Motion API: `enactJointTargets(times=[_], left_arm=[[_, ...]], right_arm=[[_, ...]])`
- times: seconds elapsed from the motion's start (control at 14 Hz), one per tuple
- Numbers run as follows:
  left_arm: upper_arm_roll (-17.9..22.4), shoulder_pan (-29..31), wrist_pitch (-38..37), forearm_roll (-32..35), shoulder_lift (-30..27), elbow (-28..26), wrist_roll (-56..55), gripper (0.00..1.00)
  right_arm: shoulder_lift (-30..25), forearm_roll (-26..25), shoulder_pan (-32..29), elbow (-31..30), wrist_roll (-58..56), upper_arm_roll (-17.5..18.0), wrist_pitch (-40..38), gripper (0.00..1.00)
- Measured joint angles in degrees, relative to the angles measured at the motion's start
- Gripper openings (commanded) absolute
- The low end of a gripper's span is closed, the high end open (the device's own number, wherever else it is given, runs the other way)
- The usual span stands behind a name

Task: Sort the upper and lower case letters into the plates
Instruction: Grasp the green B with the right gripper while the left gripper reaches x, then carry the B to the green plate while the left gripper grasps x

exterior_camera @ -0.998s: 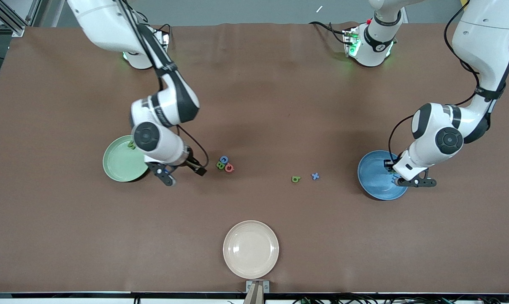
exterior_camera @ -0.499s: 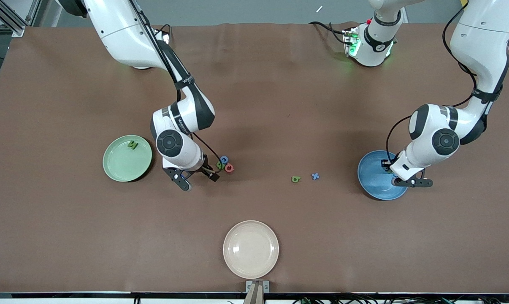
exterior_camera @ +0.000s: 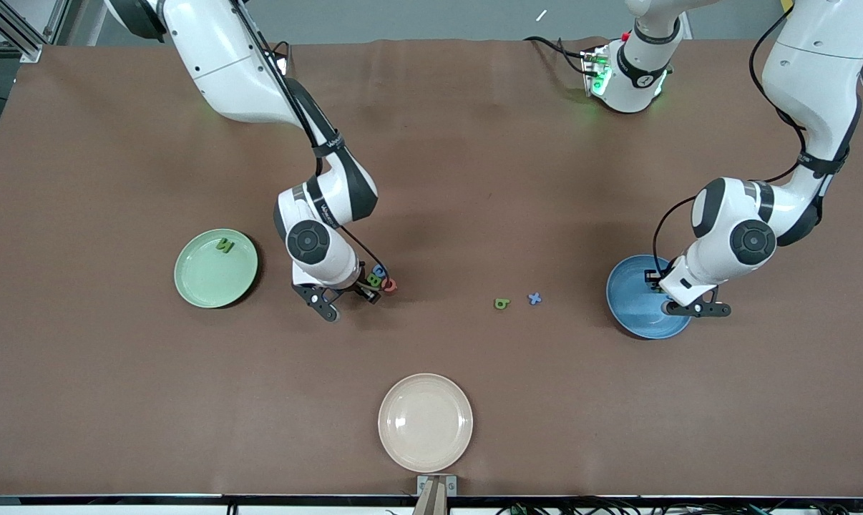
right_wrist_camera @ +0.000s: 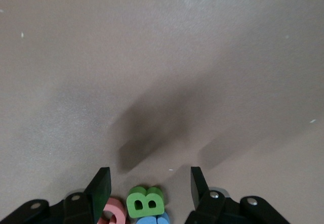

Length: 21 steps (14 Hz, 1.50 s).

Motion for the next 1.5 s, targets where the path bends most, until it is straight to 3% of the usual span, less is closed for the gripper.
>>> enactJointTargets(times=[0.29, 0.57, 0.71, 0.93, 1.07, 1.28, 1.5], left_arm=[[-1.33, -0.02, -3.89, 0.00, -1.81, 1.87, -0.12, 1.00], [-8.26, -0.60, -10.23, 0.00, -4.23, 5.76, -10.07, 1.00], [-10.52, -2.99, -10.48, 0.00, -3.95, 7.20, -17.74, 1.00], [-10.73, -9.61, -10.48, 0.00, -0.96, 10.72, -28.49, 1.00], [-10.67, -13.07, -10.48, 0.00, 2.63, 13.87, -33.46, 1.00], [-10.57, -15.71, -10.48, 0.00, 7.53, 17.61, -37.62, 1.00], [-10.53, -17.07, -10.43, 0.41, 10.73, 19.65, -39.87, 0.99]], right_arm=[[1.11, -0.09, 0.86, 0.02, 0.00, -0.19, 1.49, 0.72], [1.11, -0.09, 1.41, 0.08, 0.00, -0.22, 1.48, 0.72], [1.11, -0.09, 2.20, 0.09, 0.00, -0.23, 1.39, 0.72], [1.02, -0.09, 3.27, -0.11, 0.04, -0.54, 1.25, 0.72], [0.97, -0.10, 3.43, -0.19, 0.04, -0.67, 1.25, 0.65], [0.70, -0.09, 3.46, -0.28, 0.04, -0.70, 0.86, 0.39], [0.53, -0.09, 3.46, -0.33, 0.07, -0.74, 0.51, 0.26]])
